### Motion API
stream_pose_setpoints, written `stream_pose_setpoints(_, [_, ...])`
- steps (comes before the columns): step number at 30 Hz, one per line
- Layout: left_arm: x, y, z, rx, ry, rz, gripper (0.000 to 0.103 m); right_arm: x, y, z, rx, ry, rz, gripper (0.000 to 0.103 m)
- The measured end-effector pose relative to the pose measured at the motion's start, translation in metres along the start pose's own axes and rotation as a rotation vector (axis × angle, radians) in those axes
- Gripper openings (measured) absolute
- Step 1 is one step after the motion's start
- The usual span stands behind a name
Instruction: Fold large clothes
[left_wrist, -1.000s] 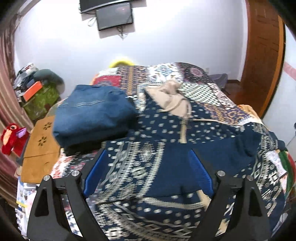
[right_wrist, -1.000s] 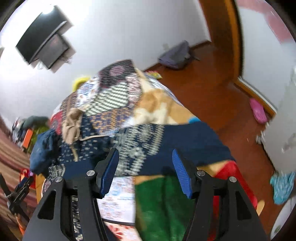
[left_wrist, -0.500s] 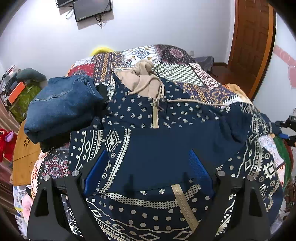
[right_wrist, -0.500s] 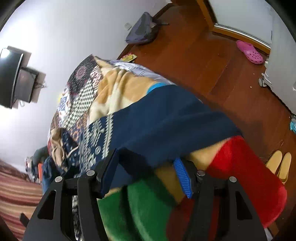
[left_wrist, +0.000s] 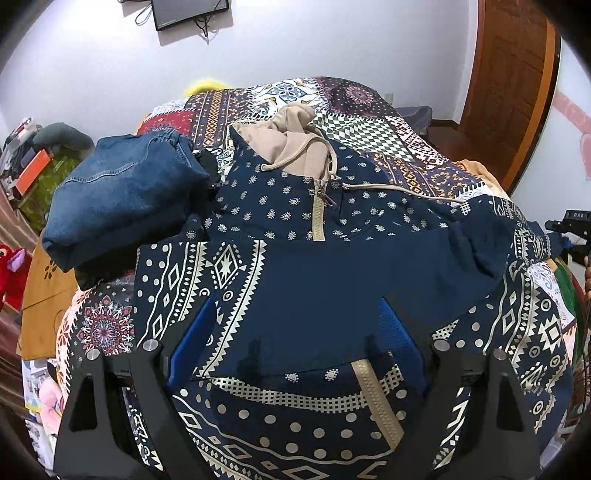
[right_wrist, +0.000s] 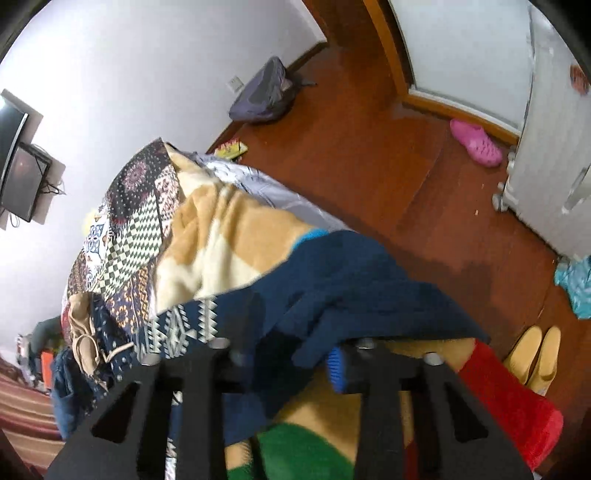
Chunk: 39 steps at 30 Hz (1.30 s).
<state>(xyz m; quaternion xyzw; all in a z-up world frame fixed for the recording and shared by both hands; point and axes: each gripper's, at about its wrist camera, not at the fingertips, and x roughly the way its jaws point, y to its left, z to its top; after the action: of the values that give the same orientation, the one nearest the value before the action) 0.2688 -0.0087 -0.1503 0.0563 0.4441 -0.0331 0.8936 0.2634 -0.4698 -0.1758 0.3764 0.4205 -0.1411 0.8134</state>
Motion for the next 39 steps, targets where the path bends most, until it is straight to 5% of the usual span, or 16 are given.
stream_pose_setpoints(2, [0.000,0.003,-0.001,-0.004,-0.001,0.002,0.088,-0.012,0.017,0.002,-0.052,-0.042,0.003,0.011])
stream_pose_setpoints(9, [-0.005,0.019,-0.006,-0.038,-0.013,-0.008,0.088,-0.067,0.094,-0.001,-0.260,-0.173,0.109,0.010])
stream_pose_setpoints(15, [-0.011,0.032,-0.013,-0.051,-0.025,-0.008,0.088,-0.089,0.162,-0.021,-0.414,-0.186,0.250,0.010])
stream_pose_setpoints(20, [-0.017,0.046,-0.020,-0.071,-0.031,-0.006,0.088,-0.073,0.212,-0.057,-0.531,-0.092,0.337,0.010])
stream_pose_setpoints(25, [-0.021,0.062,-0.031,-0.101,-0.026,-0.007,0.088,-0.033,0.236,-0.101,-0.628,0.045,0.314,0.010])
stream_pose_setpoints(31, [-0.016,0.078,-0.045,-0.144,0.002,-0.010,0.088,0.017,0.227,-0.144,-0.677,0.251,0.244,0.011])
stream_pose_setpoints(39, [-0.005,0.075,-0.049,-0.156,0.044,-0.023,0.088,0.012,0.212,-0.157,-0.706,0.368,0.203,0.018])
